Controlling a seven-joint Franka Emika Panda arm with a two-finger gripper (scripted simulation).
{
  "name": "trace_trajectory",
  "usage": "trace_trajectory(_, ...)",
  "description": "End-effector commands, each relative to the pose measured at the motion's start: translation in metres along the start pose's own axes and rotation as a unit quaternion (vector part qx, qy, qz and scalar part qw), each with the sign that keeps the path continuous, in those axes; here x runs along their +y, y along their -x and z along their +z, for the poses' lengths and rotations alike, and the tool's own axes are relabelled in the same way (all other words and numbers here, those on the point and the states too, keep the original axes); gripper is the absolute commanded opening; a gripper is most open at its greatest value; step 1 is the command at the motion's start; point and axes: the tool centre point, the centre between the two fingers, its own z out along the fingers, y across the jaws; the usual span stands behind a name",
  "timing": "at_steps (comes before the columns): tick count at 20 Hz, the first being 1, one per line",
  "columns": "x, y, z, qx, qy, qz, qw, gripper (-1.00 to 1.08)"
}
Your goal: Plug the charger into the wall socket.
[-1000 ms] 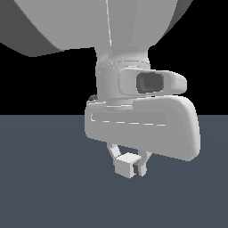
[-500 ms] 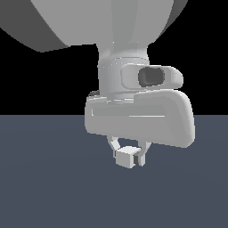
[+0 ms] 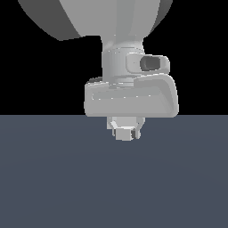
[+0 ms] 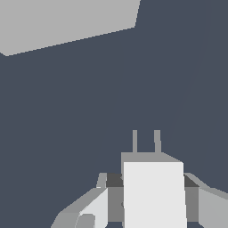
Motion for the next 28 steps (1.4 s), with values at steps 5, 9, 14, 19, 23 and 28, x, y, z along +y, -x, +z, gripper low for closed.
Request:
trace_trajectory(5,-0.018,-0.025,-0.022,0.000,-0.008,-0.070,0.9975,-1.00)
trace_trajectory(9,-0.027,-0.033,-0.031,0.000,-0.012,-0.098,0.9951,-1.00)
trace_trajectory(14,-0.034,-0.039,-0.037,-0.001,-0.014,-0.118,0.9929,-1.00)
trace_trajectory(19,-0.035,-0.040,-0.038,-0.001,-0.014,-0.121,0.9925,-1.00)
trace_trajectory(23,-0.035,-0.041,-0.038,-0.001,-0.014,-0.121,0.9926,-1.00)
trace_trajectory(28,-0.037,-0.049,-0.037,-0.001,-0.014,-0.121,0.9926,-1.00)
